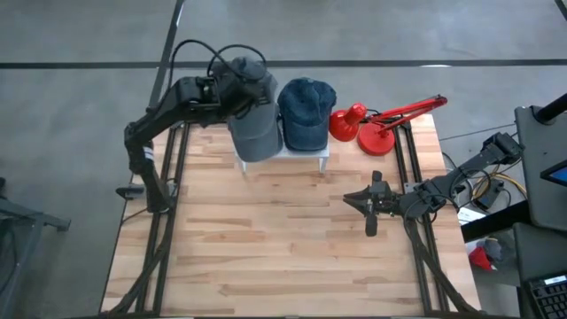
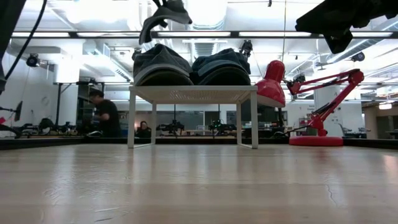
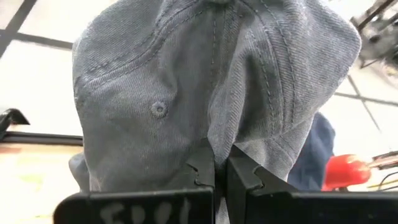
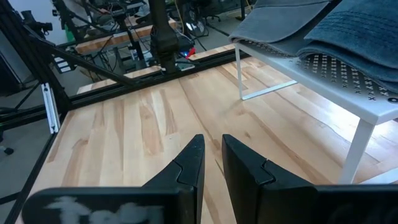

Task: Pick & Place hat
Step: Stack the gray cap on the gray cap

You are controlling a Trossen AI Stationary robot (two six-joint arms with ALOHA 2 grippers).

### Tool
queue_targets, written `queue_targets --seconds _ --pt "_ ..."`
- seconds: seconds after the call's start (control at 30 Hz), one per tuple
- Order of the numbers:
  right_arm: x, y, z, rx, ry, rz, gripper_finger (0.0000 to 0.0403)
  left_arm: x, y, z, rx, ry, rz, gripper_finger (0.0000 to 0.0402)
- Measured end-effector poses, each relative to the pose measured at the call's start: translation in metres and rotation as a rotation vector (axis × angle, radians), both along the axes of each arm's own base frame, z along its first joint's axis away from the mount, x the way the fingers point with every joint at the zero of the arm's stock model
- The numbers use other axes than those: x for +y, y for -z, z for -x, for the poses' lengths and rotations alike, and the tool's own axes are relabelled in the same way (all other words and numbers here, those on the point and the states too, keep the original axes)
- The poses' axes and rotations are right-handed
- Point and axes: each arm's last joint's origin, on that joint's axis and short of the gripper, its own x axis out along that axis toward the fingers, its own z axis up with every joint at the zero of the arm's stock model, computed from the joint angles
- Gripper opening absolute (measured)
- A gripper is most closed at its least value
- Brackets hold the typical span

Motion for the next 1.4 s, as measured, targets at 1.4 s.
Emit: queue_targets --seconds 1.4 --pt "0.000 0.000 0.000 -0.004 0.004 -0.018 0.0052 0.008 -0.002 0.016 0.001 -0.052 0.033 0.0005"
